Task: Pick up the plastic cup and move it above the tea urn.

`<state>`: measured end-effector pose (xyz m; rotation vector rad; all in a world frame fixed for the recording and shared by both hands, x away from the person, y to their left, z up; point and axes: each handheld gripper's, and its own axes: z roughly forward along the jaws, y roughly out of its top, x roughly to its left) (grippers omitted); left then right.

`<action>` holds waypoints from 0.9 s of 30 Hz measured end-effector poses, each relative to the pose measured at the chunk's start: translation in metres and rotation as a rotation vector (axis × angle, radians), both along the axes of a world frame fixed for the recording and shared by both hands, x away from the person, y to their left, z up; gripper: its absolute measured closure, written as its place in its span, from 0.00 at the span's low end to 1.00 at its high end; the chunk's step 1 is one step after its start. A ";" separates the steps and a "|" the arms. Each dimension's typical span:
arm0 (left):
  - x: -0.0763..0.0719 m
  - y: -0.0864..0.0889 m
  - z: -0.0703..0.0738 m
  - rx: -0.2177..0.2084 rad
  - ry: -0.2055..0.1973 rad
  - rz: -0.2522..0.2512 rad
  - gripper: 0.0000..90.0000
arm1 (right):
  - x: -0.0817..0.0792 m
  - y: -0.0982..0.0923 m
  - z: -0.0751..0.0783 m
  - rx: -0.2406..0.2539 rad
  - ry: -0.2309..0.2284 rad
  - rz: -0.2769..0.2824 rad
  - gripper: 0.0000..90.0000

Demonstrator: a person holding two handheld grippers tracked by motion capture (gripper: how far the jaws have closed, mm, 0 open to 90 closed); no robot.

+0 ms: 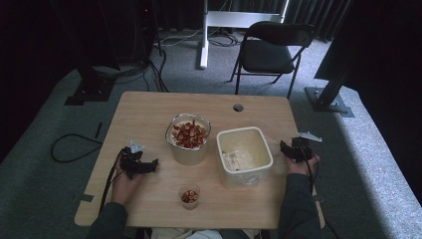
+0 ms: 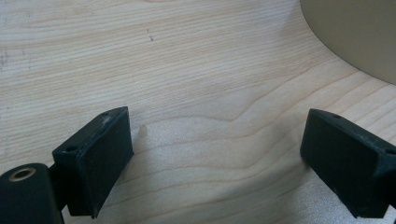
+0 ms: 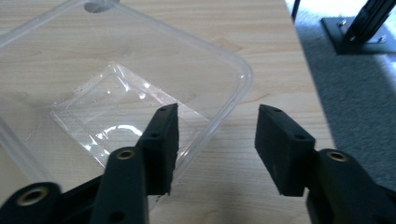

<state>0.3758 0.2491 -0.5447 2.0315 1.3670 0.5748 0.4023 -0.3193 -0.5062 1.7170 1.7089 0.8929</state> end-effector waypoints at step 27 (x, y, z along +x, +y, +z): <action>0.000 0.000 0.000 0.001 0.001 -0.001 0.11 | -0.013 -0.027 0.015 0.031 -0.064 -0.137 0.96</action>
